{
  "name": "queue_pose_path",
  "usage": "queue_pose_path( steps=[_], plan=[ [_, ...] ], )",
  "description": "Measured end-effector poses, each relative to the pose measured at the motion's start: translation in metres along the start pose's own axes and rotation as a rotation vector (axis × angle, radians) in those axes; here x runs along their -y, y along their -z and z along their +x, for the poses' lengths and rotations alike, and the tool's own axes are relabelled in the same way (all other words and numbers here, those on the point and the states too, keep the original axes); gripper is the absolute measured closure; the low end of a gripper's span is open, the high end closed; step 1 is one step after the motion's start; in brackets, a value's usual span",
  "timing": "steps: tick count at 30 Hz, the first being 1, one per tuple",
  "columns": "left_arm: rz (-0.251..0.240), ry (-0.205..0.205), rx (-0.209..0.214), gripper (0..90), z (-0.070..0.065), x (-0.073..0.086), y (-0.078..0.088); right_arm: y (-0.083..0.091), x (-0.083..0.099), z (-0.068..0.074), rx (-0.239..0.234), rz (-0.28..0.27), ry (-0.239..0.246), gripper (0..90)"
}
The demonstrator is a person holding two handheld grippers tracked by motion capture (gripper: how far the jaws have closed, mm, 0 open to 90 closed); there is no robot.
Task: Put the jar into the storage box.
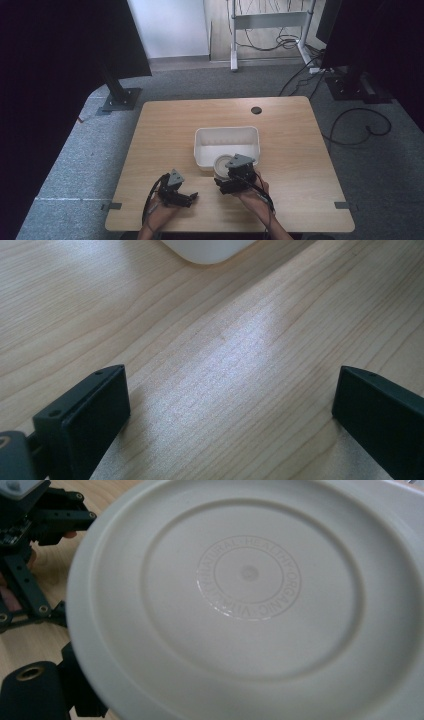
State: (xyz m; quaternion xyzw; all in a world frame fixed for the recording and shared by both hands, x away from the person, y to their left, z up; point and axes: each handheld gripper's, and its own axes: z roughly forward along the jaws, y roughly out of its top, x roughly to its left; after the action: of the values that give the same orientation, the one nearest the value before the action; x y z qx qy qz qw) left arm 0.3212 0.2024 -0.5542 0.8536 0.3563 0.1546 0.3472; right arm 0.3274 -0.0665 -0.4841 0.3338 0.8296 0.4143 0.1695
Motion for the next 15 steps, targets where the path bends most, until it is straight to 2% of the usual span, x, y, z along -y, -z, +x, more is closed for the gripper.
queue_pose_path(
  steps=[15],
  plan=[
    [-0.001,0.0,0.0,1.7,0.0,0.0,0.0,-0.015,-0.025,-0.004,0.009,-0.008,-0.004,9.6]
  ],
)
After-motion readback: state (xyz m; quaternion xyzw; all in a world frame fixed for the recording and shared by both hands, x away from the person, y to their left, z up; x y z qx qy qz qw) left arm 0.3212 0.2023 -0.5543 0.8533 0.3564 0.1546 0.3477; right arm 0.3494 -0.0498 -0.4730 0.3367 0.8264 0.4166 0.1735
